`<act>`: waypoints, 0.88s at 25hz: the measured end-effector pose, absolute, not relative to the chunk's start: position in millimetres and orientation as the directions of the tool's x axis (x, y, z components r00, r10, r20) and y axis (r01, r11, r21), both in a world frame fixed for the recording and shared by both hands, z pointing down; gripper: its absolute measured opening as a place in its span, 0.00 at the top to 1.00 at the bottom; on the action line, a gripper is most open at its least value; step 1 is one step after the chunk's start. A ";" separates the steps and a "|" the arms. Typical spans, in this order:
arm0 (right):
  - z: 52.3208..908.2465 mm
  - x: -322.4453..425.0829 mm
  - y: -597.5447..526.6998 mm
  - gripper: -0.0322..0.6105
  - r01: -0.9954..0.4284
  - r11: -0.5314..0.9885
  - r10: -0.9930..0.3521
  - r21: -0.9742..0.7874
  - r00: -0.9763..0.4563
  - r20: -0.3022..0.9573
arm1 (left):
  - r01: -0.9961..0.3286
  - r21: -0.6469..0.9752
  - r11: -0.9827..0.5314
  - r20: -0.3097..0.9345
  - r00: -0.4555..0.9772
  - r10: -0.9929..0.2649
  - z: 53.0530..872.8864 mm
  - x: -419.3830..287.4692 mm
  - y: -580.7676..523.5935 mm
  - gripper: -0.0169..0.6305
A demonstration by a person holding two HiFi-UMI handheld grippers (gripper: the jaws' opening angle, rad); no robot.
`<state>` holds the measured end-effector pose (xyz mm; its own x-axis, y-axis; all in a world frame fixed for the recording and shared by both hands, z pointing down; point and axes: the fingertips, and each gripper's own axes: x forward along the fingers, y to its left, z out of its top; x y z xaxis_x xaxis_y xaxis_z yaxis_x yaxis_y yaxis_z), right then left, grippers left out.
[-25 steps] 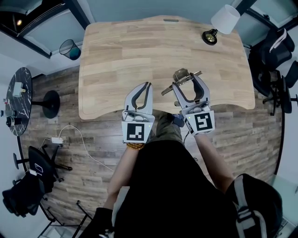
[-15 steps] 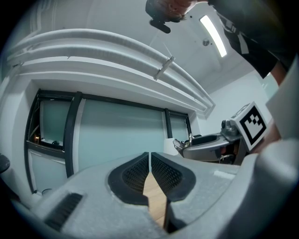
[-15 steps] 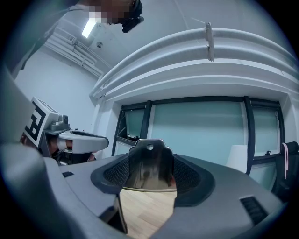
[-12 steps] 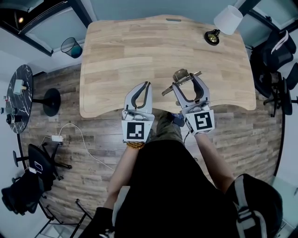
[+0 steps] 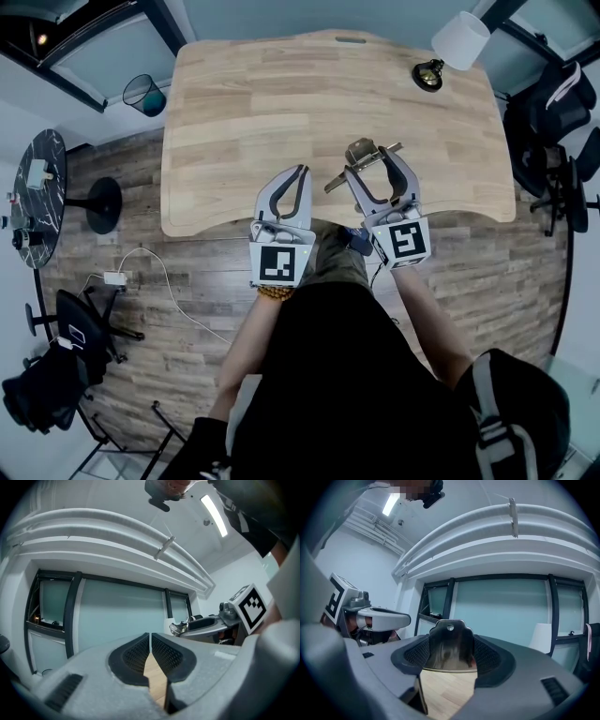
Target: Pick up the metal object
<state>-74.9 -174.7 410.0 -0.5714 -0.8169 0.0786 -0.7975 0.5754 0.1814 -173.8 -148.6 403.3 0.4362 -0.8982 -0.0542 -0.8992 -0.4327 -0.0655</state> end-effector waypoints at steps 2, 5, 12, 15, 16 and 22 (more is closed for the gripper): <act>410.5 -76.1 -174.7 0.51 -0.795 0.579 -0.814 0.179 -0.576 0.078 | -0.900 -0.062 -0.431 -0.059 0.434 -0.899 402.6 -174.2 -149.0 0.93; 412.3 -77.3 -174.6 0.51 -0.792 0.588 -0.808 0.166 -0.584 0.078 | -0.900 -0.067 -0.431 -0.055 0.434 -0.899 404.4 -174.6 -148.5 0.93; 417.9 -78.7 -175.4 0.51 -0.789 0.592 -0.806 0.164 -0.584 0.098 | -0.896 -0.069 -0.438 -0.045 0.442 -0.896 407.1 -174.5 -147.6 0.93; 418.3 -75.9 -177.1 0.51 -0.790 0.591 -0.806 0.161 -0.583 0.100 | -0.897 -0.063 -0.437 -0.050 0.440 -0.897 406.1 -172.8 -148.7 0.93; 418.0 -75.0 -177.8 0.51 -0.792 0.590 -0.807 0.155 -0.582 0.098 | -0.898 -0.059 -0.436 -0.053 0.439 -0.897 405.5 -172.5 -149.4 0.93; 421.5 -75.5 -177.1 0.51 -0.790 0.598 -0.802 0.133 -0.588 0.106 | -0.896 -0.060 -0.439 -0.047 0.442 -0.896 408.5 -173.9 -149.2 0.93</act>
<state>-75.5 -177.1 421.5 -0.5884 -0.8016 0.1062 -0.7905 0.5979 0.1332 -173.9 -149.2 408.5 0.4422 -0.8957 -0.0469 -0.8963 -0.4394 -0.0595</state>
